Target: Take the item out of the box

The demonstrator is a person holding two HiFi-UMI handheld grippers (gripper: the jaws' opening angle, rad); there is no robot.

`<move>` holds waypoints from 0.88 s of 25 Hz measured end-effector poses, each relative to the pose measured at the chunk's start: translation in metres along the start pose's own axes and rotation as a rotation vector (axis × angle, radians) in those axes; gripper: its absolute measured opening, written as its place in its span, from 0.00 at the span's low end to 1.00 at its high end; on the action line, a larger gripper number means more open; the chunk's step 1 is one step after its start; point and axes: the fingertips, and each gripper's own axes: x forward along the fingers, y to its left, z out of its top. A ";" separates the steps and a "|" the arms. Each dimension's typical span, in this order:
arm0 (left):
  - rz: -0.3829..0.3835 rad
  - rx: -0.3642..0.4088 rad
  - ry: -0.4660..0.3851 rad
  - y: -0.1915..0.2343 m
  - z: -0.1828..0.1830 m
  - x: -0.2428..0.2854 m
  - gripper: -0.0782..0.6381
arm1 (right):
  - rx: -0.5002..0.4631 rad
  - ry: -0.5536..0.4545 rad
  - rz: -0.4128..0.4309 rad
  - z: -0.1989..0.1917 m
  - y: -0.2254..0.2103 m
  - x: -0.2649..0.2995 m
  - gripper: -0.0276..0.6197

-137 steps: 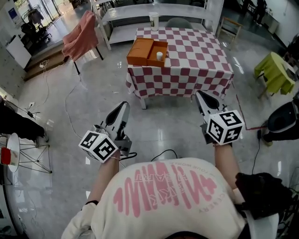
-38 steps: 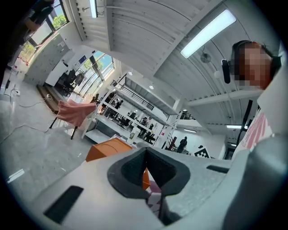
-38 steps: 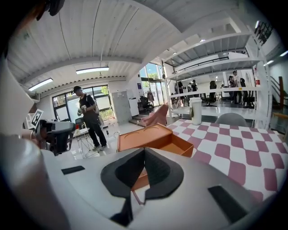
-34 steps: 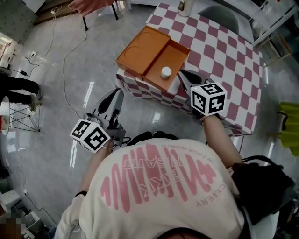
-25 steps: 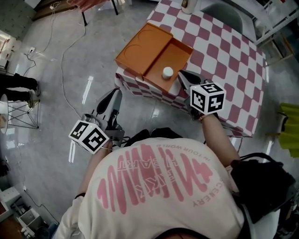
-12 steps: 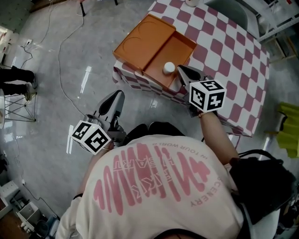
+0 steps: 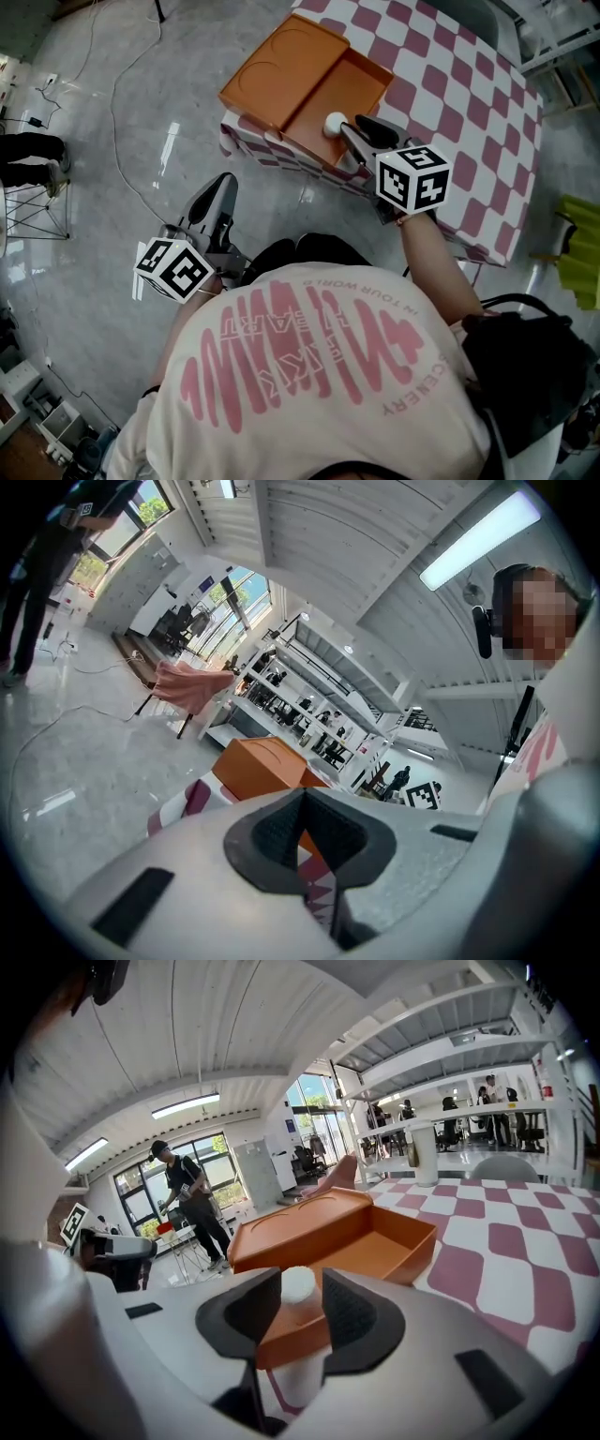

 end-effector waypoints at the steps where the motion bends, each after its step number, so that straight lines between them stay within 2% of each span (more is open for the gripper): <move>1: 0.000 0.000 -0.001 0.000 0.000 0.000 0.12 | -0.004 0.007 0.007 -0.001 0.001 0.001 0.25; 6: 0.001 0.001 0.001 0.000 0.001 0.002 0.12 | -0.055 0.033 0.039 -0.003 0.010 0.007 0.32; 10: 0.006 0.008 -0.001 0.000 0.002 0.001 0.12 | -0.098 0.061 0.044 -0.007 0.013 0.011 0.33; 14: 0.004 0.026 -0.006 -0.001 0.005 0.000 0.12 | -0.116 0.086 0.035 -0.009 0.013 0.015 0.36; 18: -0.001 0.033 -0.007 0.000 0.005 0.001 0.12 | -0.146 0.125 0.016 -0.013 0.012 0.022 0.36; 22: -0.009 0.034 -0.014 -0.002 0.007 0.001 0.12 | -0.136 0.139 -0.007 -0.013 0.008 0.023 0.36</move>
